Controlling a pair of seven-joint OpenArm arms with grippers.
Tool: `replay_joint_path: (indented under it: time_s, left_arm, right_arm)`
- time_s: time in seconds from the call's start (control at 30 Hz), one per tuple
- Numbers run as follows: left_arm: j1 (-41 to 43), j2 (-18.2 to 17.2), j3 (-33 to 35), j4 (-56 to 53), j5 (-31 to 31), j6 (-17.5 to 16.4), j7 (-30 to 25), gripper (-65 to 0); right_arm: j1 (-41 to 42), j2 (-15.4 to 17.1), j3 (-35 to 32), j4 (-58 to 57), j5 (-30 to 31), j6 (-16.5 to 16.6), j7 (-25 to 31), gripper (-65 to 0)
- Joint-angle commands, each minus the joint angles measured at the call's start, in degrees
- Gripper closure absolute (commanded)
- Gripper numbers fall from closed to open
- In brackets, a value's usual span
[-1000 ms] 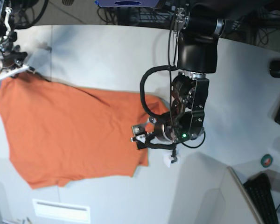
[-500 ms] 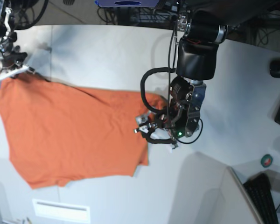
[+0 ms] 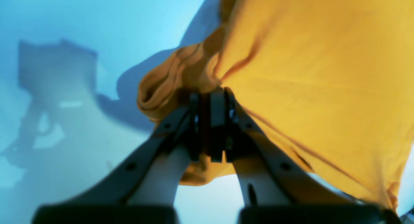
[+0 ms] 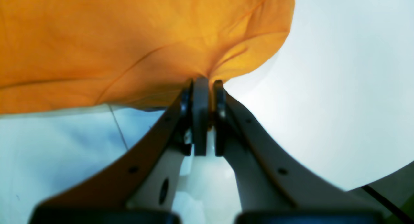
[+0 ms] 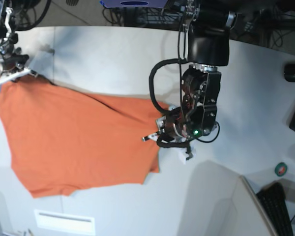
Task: Layout the t-shirt on the table in an organized manner, then fold the t-shirt properly
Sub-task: 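Grasp the t-shirt corner with the left gripper and hold it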
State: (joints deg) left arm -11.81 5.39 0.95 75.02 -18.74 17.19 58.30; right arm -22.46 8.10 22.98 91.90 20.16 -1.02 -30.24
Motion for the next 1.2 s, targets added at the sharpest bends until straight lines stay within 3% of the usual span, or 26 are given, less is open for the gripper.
replay_joint_path:
  time_s: [0.0, 0.2, 0.3, 0.37, 0.97, 1.1, 1.17]
  left_arm:
    - [-1.15, -0.16, 0.06, 2.47, -0.20, -0.09, 1.08, 0.0]
    - [-1.42, -0.24, 0.06, 12.67, -0.20, -0.09, 6.27, -0.5]
    - [-1.59, -0.24, -0.03, 13.90, -0.20, -0.09, 6.27, -8.7]
    - [-1.86, -0.24, -0.03, 13.72, -0.20, -0.09, 6.27, -9.4]
    - [0.87, -1.48, -0.82, 6.69, -0.29, 0.00, 5.30, -10.0]
    - [-1.15, -1.56, -0.82, 2.12, -0.73, 3.86, 3.10, -10.9]
    - [-2.12, -1.56, -0.82, 0.98, -0.73, 6.41, 3.10, -17.6]
  right_arm:
    - [0.26, 0.65, 0.27, 2.30, -0.08, -0.17, 1.10, 0.0]
    - [3.16, 0.91, 0.27, 11.44, -0.08, -0.17, -0.93, 0.0]
    - [5.80, 0.91, 0.36, 13.73, -0.08, -0.17, -6.64, 0.0]
    - [6.85, 0.91, 0.36, 13.90, -0.08, -0.17, -8.93, 0.0]
    - [5.97, 0.56, 0.27, 13.38, -0.08, -0.17, -9.37, 0.0]
    - [5.71, 0.56, 0.27, 13.38, -0.08, -0.17, -9.37, 0.0]
    - [5.53, 0.56, 0.27, 13.38, -0.08, -0.17, -9.37, 0.0]
